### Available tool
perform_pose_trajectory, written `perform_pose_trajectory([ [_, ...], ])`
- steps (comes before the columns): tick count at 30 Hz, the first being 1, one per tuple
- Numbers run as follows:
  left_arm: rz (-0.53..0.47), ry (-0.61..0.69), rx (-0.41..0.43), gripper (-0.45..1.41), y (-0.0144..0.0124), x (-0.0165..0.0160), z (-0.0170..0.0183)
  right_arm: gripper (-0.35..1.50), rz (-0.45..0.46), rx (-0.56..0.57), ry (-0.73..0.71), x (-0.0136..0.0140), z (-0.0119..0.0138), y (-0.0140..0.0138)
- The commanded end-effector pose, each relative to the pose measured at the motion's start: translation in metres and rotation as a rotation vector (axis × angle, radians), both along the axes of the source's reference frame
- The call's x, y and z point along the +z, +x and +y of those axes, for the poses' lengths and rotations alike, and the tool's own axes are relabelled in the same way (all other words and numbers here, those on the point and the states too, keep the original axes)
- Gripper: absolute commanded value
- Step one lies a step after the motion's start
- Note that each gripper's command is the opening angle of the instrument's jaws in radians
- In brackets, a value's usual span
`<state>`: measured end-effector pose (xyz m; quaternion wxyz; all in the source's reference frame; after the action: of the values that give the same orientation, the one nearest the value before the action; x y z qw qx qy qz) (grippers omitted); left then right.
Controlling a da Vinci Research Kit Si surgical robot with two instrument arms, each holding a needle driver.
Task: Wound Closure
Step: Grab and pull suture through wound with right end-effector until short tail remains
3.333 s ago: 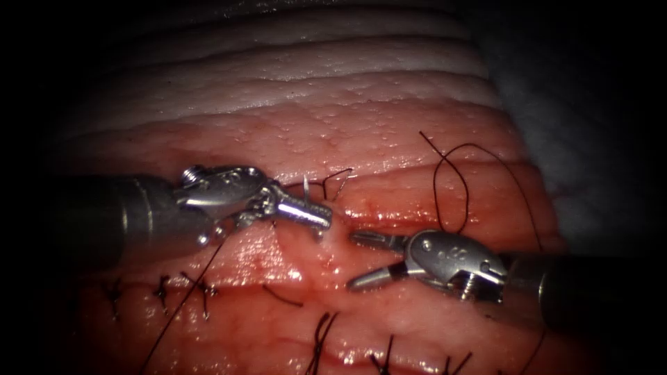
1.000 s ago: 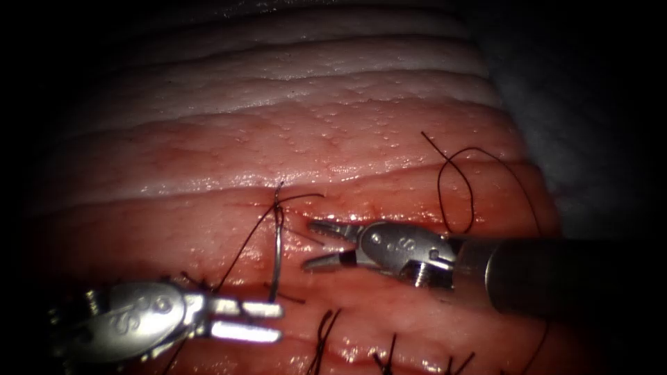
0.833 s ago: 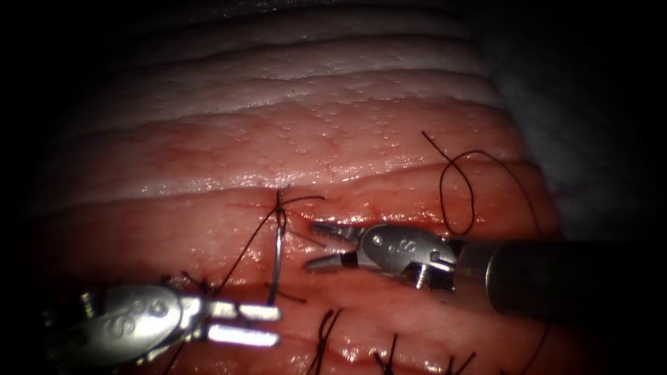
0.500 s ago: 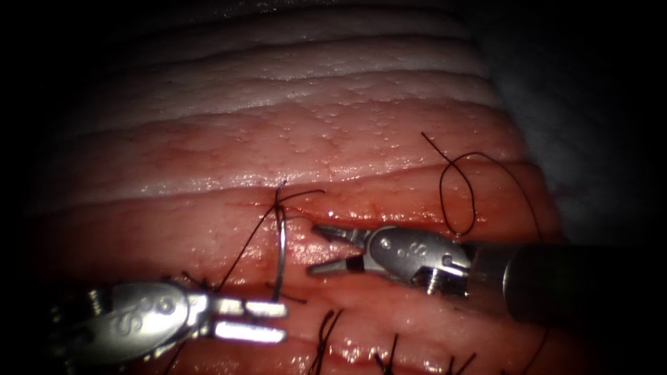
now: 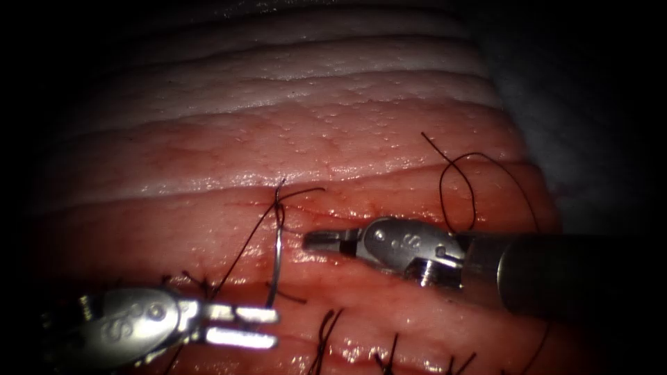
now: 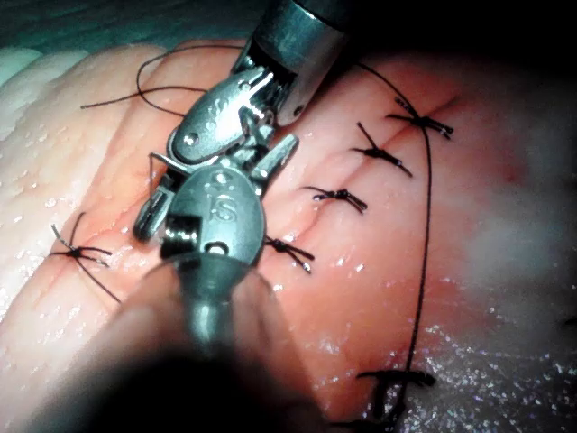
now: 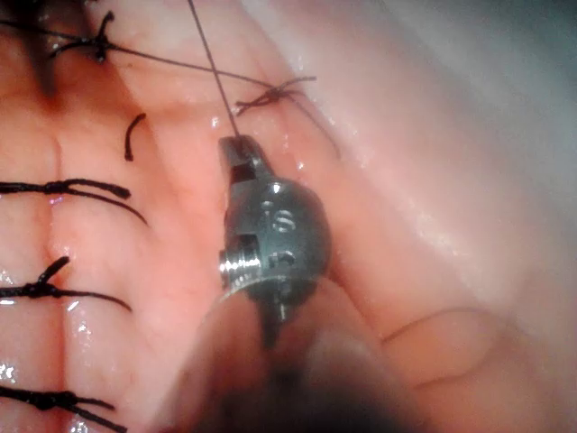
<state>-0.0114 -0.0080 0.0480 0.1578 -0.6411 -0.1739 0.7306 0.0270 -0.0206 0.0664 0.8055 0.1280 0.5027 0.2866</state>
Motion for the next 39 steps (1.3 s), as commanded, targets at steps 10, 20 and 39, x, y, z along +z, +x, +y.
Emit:
perform_pose_trajectory([
  [10, -0.001, -0.019, 0.000, -0.45, -0.0002, 0.0013, -0.0017, -0.35, -0.017, 0.055, 0.074, -0.0041, -0.0024, 0.0006],
  [20, 0.008, -0.046, 0.000, -0.45, -0.0004, 0.0004, -0.0050, -0.35, -0.008, 0.041, 0.093, -0.0110, -0.0078, 0.0017],
  [39, 0.054, -0.037, -0.130, -0.45, 0.0059, -0.0019, -0.0031, 1.08, 0.029, -0.036, -0.238, -0.0112, -0.0015, 0.0003],
])
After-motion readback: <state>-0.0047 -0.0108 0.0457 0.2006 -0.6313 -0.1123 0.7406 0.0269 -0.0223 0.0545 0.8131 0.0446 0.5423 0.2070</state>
